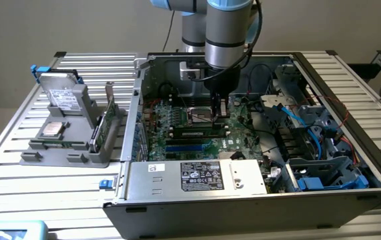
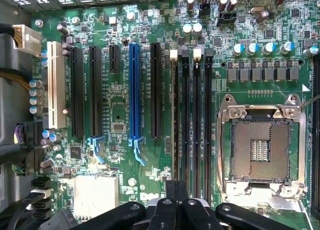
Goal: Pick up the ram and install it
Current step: 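Press down the ram until it locks into place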
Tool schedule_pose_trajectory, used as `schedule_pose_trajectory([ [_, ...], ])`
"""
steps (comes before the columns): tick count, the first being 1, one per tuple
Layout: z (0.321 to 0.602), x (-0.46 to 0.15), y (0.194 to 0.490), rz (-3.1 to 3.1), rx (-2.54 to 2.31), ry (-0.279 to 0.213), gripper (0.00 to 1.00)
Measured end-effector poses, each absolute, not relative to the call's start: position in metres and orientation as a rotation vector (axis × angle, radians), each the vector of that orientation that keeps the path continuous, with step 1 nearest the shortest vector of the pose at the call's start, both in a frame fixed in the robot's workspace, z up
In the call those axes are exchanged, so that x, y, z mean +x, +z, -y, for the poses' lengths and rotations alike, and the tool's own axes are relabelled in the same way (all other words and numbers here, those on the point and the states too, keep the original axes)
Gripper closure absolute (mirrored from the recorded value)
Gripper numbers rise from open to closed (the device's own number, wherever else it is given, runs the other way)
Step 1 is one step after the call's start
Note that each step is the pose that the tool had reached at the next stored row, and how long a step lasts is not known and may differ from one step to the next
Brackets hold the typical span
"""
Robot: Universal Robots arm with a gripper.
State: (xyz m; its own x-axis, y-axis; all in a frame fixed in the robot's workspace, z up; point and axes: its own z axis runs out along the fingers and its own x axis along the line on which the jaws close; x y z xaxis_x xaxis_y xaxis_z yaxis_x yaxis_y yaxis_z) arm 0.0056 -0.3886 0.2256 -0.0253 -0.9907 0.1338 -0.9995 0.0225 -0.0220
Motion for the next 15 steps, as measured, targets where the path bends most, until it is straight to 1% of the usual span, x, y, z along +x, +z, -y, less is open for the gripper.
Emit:
schedule_pose_trajectory([
  [6,0.389,0.006,0.225,2.187,2.135,0.167,0.89],
  [10,0.389,-0.001,0.241,2.188,2.135,0.167,0.89],
  [15,0.389,-0.018,0.244,2.188,2.135,0.168,0.89],
])
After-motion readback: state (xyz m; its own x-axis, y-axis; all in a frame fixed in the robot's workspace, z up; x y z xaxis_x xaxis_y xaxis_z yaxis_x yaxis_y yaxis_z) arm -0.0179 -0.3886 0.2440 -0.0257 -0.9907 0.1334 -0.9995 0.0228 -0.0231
